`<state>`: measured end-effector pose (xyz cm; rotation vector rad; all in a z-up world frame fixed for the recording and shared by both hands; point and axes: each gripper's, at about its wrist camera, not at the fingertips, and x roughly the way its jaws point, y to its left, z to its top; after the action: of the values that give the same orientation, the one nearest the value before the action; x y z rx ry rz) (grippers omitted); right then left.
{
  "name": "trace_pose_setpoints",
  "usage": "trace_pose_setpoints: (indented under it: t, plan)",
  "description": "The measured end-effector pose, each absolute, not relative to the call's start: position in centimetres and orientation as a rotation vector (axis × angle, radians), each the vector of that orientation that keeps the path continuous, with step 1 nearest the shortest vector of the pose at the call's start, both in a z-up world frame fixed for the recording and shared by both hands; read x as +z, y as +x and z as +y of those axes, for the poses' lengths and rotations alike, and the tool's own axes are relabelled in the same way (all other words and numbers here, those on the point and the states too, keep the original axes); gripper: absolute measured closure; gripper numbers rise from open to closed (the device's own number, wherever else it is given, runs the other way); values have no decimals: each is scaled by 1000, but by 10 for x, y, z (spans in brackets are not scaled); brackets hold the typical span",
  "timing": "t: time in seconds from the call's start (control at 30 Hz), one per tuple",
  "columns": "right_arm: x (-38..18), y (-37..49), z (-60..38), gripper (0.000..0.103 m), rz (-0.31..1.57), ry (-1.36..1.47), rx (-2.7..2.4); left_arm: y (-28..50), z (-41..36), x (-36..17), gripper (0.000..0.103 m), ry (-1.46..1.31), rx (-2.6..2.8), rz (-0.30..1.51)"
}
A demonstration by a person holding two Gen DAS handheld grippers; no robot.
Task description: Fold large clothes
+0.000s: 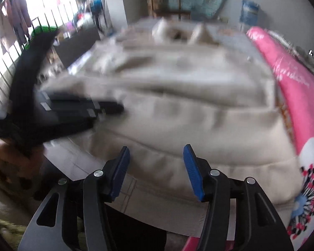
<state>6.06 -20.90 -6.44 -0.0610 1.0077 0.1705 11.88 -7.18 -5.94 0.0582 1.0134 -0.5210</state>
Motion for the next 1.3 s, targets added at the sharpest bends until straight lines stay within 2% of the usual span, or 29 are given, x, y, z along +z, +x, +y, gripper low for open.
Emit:
trace_pose_setpoints:
  t: [0.17, 0.53, 0.7, 0.93, 1.23, 1.3]
  plan:
    - [-49, 57, -211, 50, 948, -17, 196, 119, -72, -59, 92, 55, -521, 1015]
    - [-66, 65, -205, 49, 991, -27, 180, 119, -65, -54, 92, 58, -474, 1034]
    - [-66, 65, -204, 48, 991, -37, 177, 115, -25, -40, 83, 39, -370, 1000]
    - [-68, 66, -209, 42, 997, -2, 171, 124, 55, -56, 81, -10, -193, 992]
    - [-64, 66, -210, 40, 998, 12, 162, 128, 44, -50, 79, 75, -156, 975]
    - [-60, 66, -213, 36, 989, 19, 157, 123, 39, -40, 69, 91, -147, 956]
